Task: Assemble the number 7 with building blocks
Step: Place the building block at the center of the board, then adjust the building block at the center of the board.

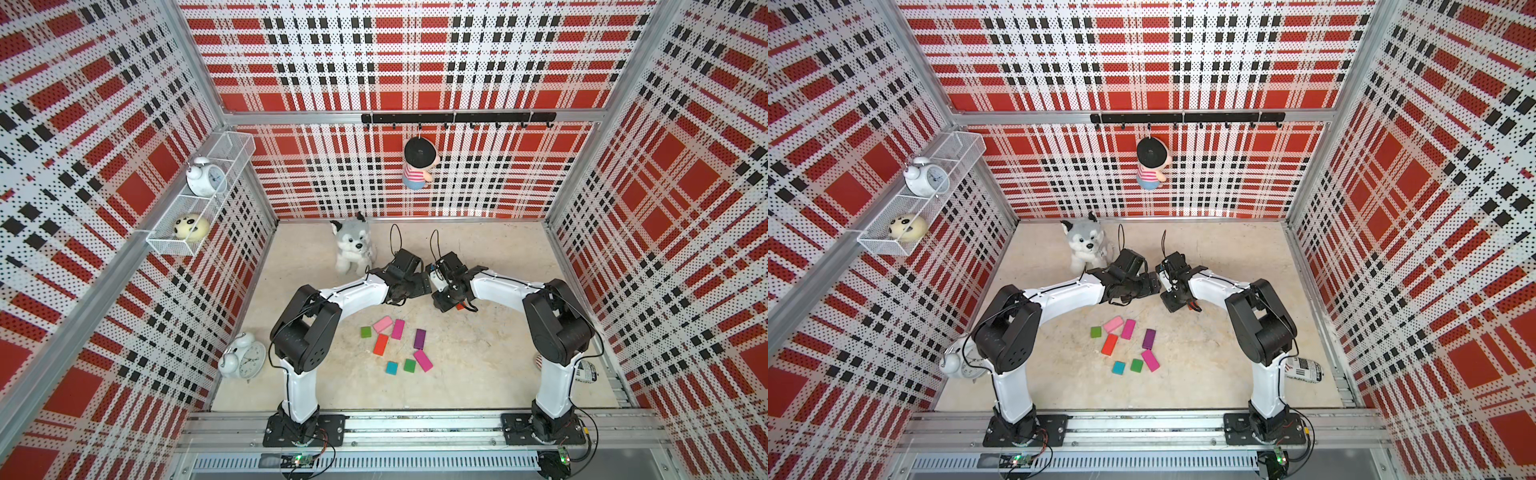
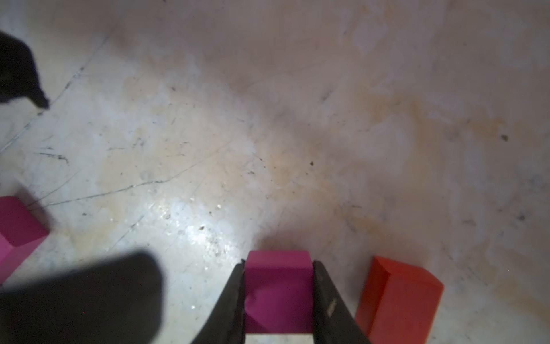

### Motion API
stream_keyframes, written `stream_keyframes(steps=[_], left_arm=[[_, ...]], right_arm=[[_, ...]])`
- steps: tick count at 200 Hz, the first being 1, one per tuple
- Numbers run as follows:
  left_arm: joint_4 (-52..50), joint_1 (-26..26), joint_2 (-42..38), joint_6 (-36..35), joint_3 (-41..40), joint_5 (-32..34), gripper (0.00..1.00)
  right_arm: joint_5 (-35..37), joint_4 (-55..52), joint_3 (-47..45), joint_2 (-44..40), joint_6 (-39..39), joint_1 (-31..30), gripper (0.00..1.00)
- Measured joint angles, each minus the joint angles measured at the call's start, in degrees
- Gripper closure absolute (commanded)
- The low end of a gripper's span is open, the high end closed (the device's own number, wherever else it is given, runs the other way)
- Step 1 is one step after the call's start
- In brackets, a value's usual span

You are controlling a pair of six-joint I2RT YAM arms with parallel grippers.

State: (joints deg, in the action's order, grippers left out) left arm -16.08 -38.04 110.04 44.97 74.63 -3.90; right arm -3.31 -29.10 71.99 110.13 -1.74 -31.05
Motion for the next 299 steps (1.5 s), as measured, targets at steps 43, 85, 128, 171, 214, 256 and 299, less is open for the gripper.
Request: stream_keyframes(steps=[43, 85, 128, 171, 214, 256, 299], left_arm=[[2.56, -0.72, 2.49, 2.71, 0.94, -1.84, 0.14], [4.13, -0.61, 1.95, 4.31, 0.87, -2.38, 0.17], [5.31, -0.76, 1.99, 4.48, 3.65, -2.95, 0.26], [4.15, -4.13, 7.98, 5.25, 6.45, -6.47, 0.34], [2.05, -6.10, 10.69, 6.62, 7.80, -8.85, 0.40], [1.42, -5.35, 11.02, 7.65, 8.35, -9.25, 0.42], [1.44, -4.76, 10.49, 7.72, 6.56, -8.79, 0.41]], right_arm=[[0.61, -1.07, -0.26, 0.50, -3.56, 0.50, 0.20], [-0.07, -1.25, -1.07, -2.21, -6.56, 0.68, 0.14], [-1.20, -1.90, -3.80, -11.87, -8.46, 3.96, 0.19], [-3.58, 0.92, -6.99, -13.57, -11.47, 12.63, 0.28], [-8.33, 2.64, -8.63, -11.17, -13.46, 15.04, 0.30], [-10.82, 3.48, -8.63, -9.68, -13.51, 14.49, 0.30], [-7.72, 2.12, -7.65, -7.76, -11.74, 11.80, 0.34]])
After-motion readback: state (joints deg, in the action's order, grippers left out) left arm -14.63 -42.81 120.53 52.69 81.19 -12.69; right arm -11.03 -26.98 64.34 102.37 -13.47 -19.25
